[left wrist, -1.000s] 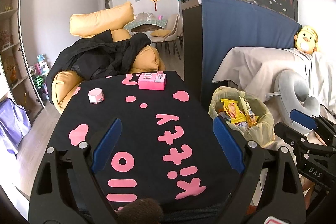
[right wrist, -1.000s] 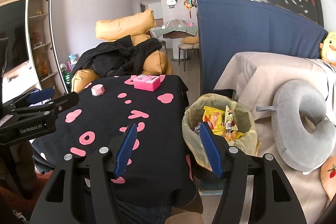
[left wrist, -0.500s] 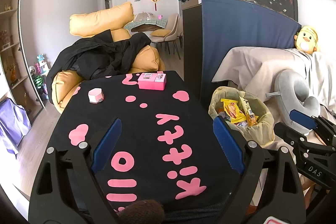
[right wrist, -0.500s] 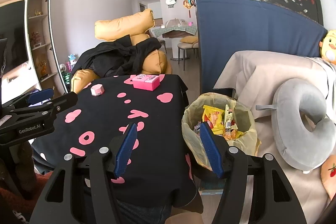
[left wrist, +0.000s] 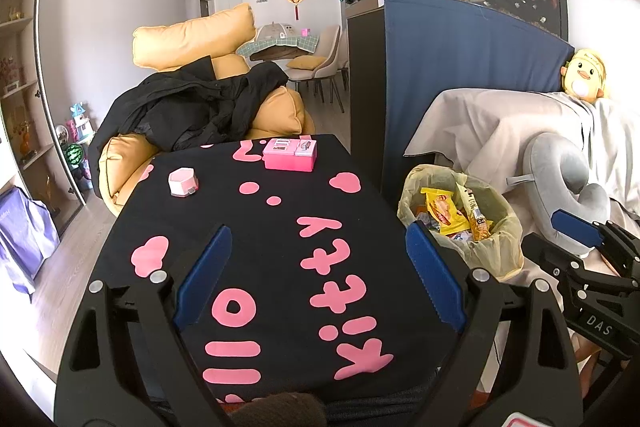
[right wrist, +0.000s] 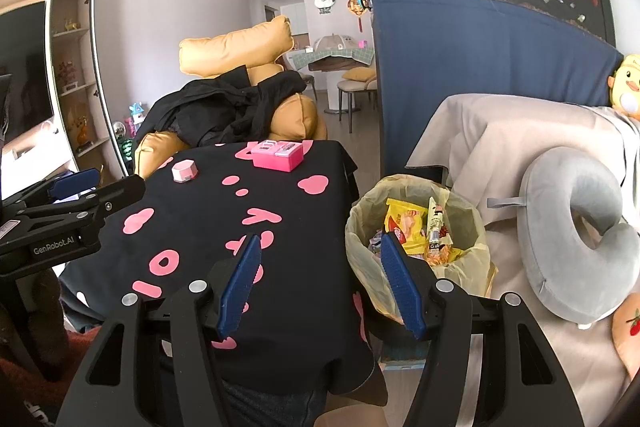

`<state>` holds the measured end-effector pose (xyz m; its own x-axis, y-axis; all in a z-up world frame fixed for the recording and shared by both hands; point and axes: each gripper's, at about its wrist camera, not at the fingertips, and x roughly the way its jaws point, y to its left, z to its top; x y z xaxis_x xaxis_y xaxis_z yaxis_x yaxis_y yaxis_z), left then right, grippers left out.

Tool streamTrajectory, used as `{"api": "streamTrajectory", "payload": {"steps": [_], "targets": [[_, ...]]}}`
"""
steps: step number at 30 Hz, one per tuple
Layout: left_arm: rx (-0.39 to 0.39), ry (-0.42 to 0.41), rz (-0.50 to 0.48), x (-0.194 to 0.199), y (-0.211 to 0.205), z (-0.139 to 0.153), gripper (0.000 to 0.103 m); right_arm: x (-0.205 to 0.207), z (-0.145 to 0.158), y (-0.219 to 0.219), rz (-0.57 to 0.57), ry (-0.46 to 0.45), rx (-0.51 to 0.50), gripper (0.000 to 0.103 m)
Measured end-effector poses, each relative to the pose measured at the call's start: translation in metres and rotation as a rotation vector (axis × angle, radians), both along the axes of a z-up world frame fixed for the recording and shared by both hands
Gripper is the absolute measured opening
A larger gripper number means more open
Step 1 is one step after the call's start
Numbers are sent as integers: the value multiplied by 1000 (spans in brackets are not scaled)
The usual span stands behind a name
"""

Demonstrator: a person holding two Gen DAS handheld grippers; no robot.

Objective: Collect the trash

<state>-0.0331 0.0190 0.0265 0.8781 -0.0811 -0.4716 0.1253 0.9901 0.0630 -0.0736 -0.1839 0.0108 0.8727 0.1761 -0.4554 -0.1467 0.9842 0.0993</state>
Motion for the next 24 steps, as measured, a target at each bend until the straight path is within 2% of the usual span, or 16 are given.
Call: {"api": "streamTrajectory", "payload": {"steps": [16,24], "targets": [[-13,11,-12,1,3,-2,85,0,0,0,-5,1,-2,59],[-54,89,19,24,22,-9,85,18,-10,10,4,30,-23,59]]}}
